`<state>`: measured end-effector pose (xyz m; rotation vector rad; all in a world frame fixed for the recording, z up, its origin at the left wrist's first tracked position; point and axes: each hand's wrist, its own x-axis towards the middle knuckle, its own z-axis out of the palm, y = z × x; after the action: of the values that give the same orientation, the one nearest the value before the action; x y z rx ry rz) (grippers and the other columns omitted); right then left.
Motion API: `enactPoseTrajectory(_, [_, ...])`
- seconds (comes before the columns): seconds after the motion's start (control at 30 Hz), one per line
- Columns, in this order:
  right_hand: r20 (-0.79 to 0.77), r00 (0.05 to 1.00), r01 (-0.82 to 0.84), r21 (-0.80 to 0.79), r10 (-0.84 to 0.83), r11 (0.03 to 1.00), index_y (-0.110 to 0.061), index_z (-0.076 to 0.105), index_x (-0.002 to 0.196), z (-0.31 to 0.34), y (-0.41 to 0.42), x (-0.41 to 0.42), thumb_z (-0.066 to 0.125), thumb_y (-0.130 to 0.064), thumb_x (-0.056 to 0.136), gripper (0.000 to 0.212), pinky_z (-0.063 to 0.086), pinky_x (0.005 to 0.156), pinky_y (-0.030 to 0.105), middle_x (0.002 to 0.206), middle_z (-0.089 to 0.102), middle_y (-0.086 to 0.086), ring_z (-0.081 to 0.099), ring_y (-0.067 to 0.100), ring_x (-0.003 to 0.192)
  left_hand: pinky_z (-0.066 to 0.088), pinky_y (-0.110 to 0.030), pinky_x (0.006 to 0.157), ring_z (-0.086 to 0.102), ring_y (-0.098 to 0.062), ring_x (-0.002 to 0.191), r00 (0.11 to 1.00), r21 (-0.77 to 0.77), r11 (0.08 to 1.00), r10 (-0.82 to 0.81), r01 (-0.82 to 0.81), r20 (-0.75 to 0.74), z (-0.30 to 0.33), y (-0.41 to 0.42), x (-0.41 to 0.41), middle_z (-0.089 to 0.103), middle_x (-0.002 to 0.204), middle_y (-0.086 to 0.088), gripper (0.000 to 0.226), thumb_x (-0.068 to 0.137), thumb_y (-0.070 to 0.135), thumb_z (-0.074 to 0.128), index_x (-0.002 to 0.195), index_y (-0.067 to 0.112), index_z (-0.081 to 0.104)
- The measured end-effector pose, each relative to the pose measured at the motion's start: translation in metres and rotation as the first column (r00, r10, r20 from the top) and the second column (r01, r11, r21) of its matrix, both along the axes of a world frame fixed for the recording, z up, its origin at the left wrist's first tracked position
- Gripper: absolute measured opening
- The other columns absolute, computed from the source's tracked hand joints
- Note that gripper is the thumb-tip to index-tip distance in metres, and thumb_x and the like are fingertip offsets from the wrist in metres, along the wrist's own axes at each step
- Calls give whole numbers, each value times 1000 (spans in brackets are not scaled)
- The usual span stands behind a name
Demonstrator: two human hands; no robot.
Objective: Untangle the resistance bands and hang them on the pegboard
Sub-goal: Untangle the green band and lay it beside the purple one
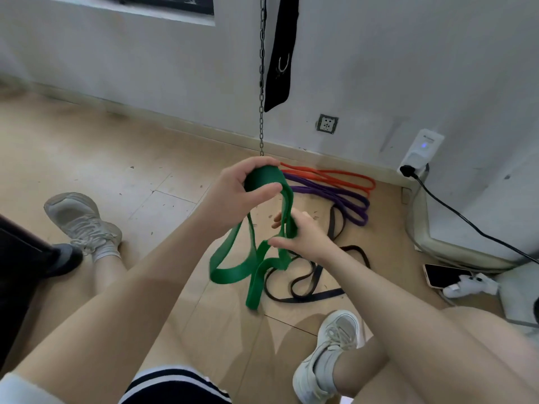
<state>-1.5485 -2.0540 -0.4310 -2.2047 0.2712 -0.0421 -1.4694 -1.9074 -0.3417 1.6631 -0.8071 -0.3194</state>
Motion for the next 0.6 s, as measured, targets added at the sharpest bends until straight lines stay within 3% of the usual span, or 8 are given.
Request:
enactPoseTrajectory(0.07, [50, 996, 68, 35, -70, 997, -18, 52, 99, -1, 1, 1, 67, -16, 82, 23, 48, 74, 25, 93, 60, 3, 56, 15, 85, 49, -13, 70, 60, 2, 78, 999, -43, 999, 21, -23, -42, 2, 6, 2, 64, 92, 7, 30, 84, 5, 63, 108, 22, 60])
enactPoseTrajectory(0.17, [44, 989, 135, 72, -138, 988, -22, 48, 106, 18, -19, -1, 65, -18, 86, 27, 42, 69, 11, 99, 58, -4, 55, 7, 87, 46, -9, 62, 58, 2, 70, 989, -22, 994, 109, -112, -103, -4, 24, 12, 62, 89, 5, 29, 86, 4, 59, 109, 22, 59])
enactPoseTrajectory(0.23, [78, 986, 146, 39, -148, 989, -23, 48, 110, 43, -37, -3, 70, -23, 82, 35, 47, 82, 19, 107, 57, -6, 56, 10, 98, 44, -13, 60, 53, -4, 65, 984, 108, 989, 117, -103, -131, -12, 40, 19, 57, 83, 0, 33, 88, 5, 56, 115, 24, 53])
enactPoseTrajectory(0.3, [124, 987, 102, -3, -100, 995, -25, 52, 108, 74, -44, -5, 74, -25, 77, 38, 47, 89, 26, 108, 59, -9, 57, 11, 100, 42, -18, 62, 51, -10, 66, 991, 330, 943, 2, 42, -133, -21, 51, 22, 52, 79, -1, 39, 87, 11, 59, 119, 30, 48])
enactPoseTrajectory(0.4, [164, 986, -29, -94, 44, 995, -29, 57, 105, 114, -28, -1, 79, -27, 71, 39, 47, 84, 18, 103, 62, -10, 59, 5, 94, 44, -19, 67, 55, -11, 70, 977, 587, 782, -155, 211, -144, -24, 48, 18, 54, 75, 6, 25, 79, 30, 70, 101, 30, 57])
enactPoseTrajectory(0.5, [193, 969, -117, -185, 153, 976, -24, 59, 108, 141, -5, 9, 79, -25, 71, 42, 44, 75, 10, 98, 62, -7, 58, 4, 86, 50, -32, 88, 65, -14, 89, 969, 489, 844, -131, 220, -210, -12, 42, 17, 68, 88, 5, 21, 76, 26, 73, 94, 33, 64])
enactPoseTrajectory(0.6, [162, 964, -162, -264, 209, 951, -24, 51, 118, 158, 11, 15, 77, -26, 74, 52, 42, 67, 9, 96, 58, -5, 55, 3, 80, 49, -24, 83, 64, -5, 92, 990, 322, 937, -115, 135, -81, 12, 36, 15, 68, 93, 6, 42, 73, 21, 76, 107, 33, 56])
